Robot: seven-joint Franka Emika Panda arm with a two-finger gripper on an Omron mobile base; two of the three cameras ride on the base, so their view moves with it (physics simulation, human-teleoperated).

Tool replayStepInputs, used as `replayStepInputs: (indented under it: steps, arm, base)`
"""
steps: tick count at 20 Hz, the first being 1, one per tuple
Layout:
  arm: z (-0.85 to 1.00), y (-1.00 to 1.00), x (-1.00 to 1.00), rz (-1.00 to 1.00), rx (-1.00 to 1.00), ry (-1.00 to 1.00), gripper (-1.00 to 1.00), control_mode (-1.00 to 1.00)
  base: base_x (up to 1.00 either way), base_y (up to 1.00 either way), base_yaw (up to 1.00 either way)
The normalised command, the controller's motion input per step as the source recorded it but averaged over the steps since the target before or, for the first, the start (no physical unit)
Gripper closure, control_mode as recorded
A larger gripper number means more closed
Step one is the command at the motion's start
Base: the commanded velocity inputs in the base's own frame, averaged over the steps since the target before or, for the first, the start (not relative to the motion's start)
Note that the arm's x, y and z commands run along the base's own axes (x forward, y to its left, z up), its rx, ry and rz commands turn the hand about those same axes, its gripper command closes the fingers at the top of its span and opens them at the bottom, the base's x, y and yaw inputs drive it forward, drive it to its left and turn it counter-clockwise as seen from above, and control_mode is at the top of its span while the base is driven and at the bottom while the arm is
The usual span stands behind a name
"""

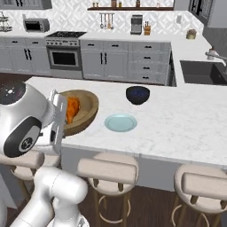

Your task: Pick the chicken drumstick and avocado from their plates and place them in the bowl. Then put the bowl in the fridge.

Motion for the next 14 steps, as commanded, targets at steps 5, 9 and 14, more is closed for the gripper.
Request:
replayStepInputs:
  steps: [5, 9, 14]
  arm:
    - [0.00, 0.00, 0.00, 0.00, 0.00, 0.00, 1.00, 1.00]
    - [0.00, 0.00, 0.00, 0.00, 0.00, 0.00, 1.00, 1.00]
    - [0.00, 0.00, 0.00, 0.00, 0.00, 0.00, 1.00, 1.00]
  base:
    - [-0.68, 0.51, 0.14]
    - [-0.84, 1.00, 0.12]
    - [-0.90, 1.00, 0.18]
